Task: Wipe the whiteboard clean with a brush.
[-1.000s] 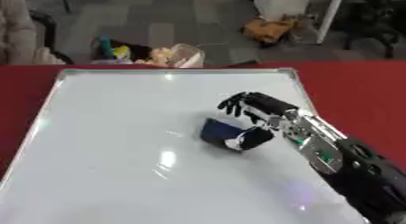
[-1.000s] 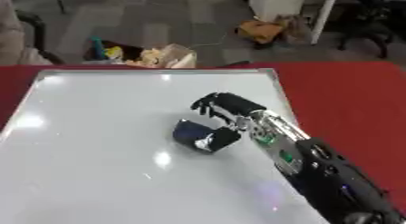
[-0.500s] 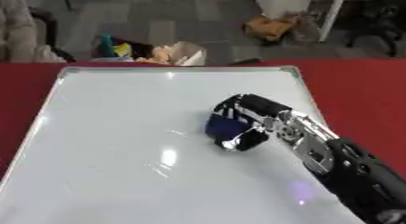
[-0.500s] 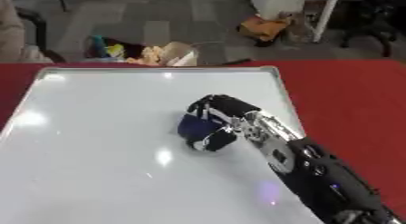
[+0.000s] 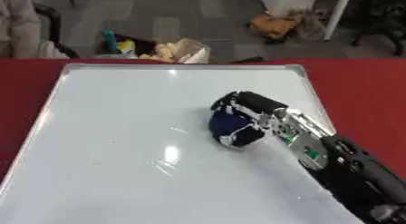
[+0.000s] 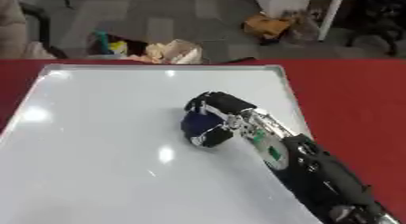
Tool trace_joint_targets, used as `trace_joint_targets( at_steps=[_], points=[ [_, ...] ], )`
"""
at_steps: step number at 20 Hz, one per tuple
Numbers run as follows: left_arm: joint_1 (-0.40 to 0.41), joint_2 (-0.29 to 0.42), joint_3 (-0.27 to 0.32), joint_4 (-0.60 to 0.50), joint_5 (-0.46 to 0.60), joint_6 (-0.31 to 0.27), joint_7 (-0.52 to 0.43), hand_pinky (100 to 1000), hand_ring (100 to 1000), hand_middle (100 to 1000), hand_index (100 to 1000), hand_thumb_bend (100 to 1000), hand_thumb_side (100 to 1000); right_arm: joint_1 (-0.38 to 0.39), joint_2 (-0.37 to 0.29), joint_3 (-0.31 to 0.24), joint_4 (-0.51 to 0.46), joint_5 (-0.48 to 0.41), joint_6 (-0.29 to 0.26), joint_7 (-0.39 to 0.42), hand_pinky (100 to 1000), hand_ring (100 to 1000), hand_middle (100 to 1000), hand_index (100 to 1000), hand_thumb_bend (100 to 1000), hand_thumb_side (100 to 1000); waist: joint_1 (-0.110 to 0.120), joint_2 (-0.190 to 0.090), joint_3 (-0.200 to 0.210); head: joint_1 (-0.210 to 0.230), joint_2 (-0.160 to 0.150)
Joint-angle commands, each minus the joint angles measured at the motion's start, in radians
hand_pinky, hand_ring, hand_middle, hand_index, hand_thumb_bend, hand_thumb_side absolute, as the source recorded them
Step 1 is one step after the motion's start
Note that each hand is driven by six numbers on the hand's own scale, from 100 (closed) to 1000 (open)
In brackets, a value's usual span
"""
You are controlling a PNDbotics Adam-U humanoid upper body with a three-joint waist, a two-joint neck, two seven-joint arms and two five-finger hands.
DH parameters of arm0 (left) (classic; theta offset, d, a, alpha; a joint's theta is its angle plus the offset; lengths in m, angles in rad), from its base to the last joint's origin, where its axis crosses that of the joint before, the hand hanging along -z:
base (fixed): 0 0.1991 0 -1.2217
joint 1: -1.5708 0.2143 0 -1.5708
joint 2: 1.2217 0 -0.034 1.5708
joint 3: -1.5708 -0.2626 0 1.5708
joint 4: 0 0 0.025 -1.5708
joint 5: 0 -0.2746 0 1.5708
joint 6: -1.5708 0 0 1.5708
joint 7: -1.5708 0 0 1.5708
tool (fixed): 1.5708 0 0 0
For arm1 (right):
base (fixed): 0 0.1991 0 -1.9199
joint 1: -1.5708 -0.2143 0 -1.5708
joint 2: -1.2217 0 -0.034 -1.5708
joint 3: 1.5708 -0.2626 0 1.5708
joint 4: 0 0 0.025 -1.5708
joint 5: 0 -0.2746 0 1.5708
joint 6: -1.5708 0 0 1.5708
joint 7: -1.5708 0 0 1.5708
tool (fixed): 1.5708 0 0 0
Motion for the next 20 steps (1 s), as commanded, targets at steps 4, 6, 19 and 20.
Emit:
trace_joint_targets(
  at_steps=[4, 6, 19, 20],
  points=[
    [-0.017, 0.012, 0.003, -0.012, 0.001, -0.002, -0.005, 503, 642, 622, 729, 735, 862, -0.008, 0.0, 0.004, 0.031, 0.023, 0.008, -0.018, 278, 557, 628, 838, 179, 362, 0.0, -0.009, 0.013, -0.01, -0.019],
    [-0.017, 0.012, 0.003, -0.013, 0.001, -0.002, -0.005, 503, 642, 621, 729, 736, 861, -0.012, 0.001, 0.002, 0.037, 0.029, 0.011, -0.029, 275, 556, 626, 837, 149, 365, -0.002, -0.008, 0.017, -0.013, -0.021],
    [-0.029, 0.01, 0.0, -0.014, 0.002, -0.003, -0.009, 505, 644, 622, 729, 741, 855, -0.054, 0.015, -0.029, 0.113, 0.152, 0.083, -0.152, 313, 584, 648, 839, 100, 469, -0.011, -0.002, 0.051, -0.038, -0.041],
    [-0.03, 0.01, -0.001, -0.015, 0.002, -0.003, -0.01, 505, 642, 622, 729, 742, 855, -0.057, 0.017, -0.032, 0.124, 0.16, 0.089, -0.162, 316, 586, 650, 840, 100, 473, -0.012, -0.001, 0.056, -0.041, -0.043]
  ],
)
